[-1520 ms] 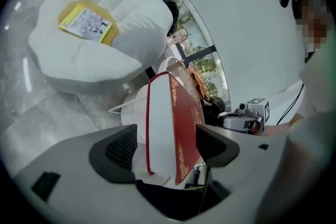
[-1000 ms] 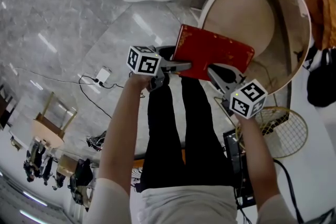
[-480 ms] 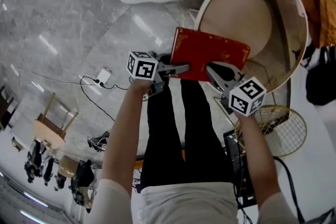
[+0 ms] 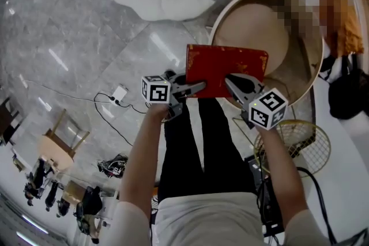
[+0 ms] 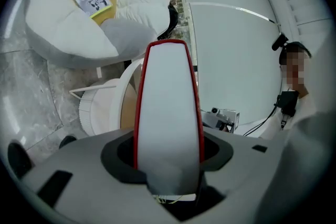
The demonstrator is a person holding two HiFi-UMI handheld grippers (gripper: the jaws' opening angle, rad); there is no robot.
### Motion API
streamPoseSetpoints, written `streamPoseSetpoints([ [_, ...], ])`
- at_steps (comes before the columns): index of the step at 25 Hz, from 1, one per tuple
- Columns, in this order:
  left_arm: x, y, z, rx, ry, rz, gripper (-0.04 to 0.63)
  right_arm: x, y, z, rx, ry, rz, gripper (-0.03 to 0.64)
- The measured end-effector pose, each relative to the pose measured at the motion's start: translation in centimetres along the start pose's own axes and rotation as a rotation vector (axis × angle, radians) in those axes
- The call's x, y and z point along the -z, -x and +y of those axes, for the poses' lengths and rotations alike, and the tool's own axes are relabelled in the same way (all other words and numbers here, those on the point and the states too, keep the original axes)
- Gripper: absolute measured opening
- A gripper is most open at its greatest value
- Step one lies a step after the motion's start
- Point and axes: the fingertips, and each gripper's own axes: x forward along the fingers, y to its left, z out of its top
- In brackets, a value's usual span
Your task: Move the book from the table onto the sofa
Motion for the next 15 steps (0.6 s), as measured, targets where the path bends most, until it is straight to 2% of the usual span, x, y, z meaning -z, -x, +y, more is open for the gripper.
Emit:
streamPoseSetpoints([
  [9, -1.6, -0.3, -3.3, 0.014, 0.015, -0.130, 0.233, -2.9, 3.2, 0.6, 0.006, 0.009, -0.031, 0.044],
  [15, -2.8, 0.2, -3.0, 0.037, 0.024, -0.184, 0.232, -3.0, 2.0, -0.1, 0.019, 0.001, -0.037, 0.043],
])
